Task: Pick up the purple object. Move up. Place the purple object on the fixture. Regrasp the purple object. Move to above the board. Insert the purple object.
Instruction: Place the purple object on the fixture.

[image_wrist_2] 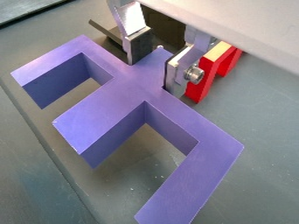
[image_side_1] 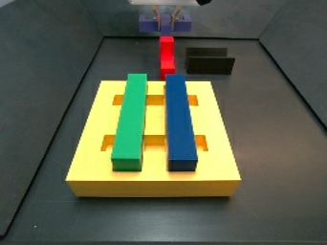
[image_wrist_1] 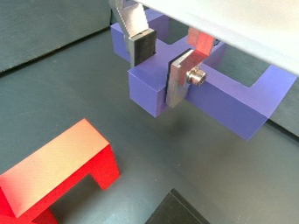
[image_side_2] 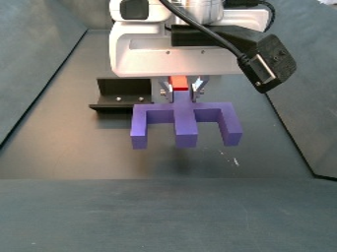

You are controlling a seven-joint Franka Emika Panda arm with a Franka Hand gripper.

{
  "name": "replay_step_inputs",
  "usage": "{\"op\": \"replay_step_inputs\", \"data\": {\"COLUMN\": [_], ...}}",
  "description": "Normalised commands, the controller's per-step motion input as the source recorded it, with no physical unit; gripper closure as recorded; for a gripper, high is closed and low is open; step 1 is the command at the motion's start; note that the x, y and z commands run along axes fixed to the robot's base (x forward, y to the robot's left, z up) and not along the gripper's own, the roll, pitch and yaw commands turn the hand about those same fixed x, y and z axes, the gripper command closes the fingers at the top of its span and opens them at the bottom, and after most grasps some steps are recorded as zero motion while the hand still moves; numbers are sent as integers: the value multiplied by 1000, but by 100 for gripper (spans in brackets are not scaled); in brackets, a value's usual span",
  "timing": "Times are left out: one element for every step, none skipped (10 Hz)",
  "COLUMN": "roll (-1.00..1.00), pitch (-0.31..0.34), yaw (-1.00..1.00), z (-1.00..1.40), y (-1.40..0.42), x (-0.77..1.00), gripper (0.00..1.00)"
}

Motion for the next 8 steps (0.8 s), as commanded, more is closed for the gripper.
{"op": "replay_step_inputs", "data": {"roll": [-66,-31,-363,-694,-817,-874,-997,-1000], "pitch": [-17,0,69,9,0,0,-29,-117], "yaw": [0,0,0,-157,-151,-203,-263,-371], "z": [-6,0,0,237,543,560,526,351], "y": [0,0,94,0,-49,0,0,0], "x": [0,0,211,577,631,600,617,580], "gripper": [100,100,100,100,100,100,100,100]}}
